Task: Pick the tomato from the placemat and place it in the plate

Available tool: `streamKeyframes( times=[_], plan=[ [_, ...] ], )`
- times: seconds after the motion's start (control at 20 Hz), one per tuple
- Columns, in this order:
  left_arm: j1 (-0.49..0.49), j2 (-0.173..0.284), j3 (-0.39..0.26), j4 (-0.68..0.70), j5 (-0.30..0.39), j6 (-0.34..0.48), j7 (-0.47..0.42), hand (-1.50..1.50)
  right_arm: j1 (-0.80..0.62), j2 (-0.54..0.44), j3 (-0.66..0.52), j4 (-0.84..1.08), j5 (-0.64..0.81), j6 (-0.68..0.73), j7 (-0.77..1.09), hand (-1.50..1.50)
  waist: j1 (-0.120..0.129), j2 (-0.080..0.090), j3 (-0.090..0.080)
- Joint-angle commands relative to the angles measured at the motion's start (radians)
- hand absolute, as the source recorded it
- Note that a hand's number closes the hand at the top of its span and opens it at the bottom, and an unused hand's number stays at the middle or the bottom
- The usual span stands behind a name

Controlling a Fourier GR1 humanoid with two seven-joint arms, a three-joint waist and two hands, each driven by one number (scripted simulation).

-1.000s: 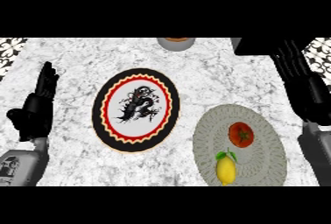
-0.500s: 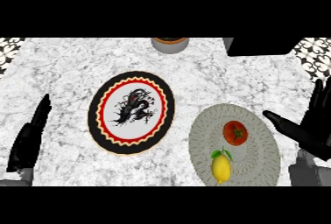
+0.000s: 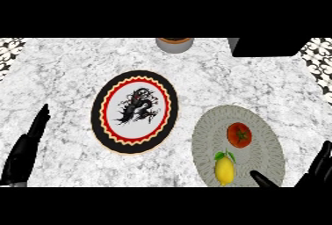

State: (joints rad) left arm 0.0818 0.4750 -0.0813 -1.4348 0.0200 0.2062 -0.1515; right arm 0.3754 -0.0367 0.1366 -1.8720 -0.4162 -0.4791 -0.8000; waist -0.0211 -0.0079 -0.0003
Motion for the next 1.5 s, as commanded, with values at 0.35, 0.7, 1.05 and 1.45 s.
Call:
streamKeyframes(
  times=[0.35, 0.7, 1.05, 1.45],
  plan=[
    [0.018, 0.010, 0.011, -0.074, -0.006, -0.015, 0.017, 0.00, 0.296, -0.287, 0.143, -0.166, 0.336, -0.161, 0.363, -1.50, 0.028, 0.008, -0.002],
    [0.002, 0.001, 0.006, -0.113, -0.026, -0.024, 0.078, 0.00, 0.106, -0.474, 0.076, -0.188, 0.412, -0.137, 0.819, -1.50, 0.036, 0.011, -0.001],
    [-0.027, -0.029, 0.008, -0.054, -0.040, -0.048, 0.051, 0.00, -0.046, -0.562, 0.121, -0.139, 0.474, -0.016, 1.098, -1.50, 0.032, 0.011, -0.001],
    [-0.022, -0.050, 0.050, 0.007, -0.061, -0.070, -0.015, 0.00, -0.238, -0.552, 0.130, 0.063, 0.519, 0.147, 1.176, -1.50, 0.028, 0.009, 0.000]
  ],
)
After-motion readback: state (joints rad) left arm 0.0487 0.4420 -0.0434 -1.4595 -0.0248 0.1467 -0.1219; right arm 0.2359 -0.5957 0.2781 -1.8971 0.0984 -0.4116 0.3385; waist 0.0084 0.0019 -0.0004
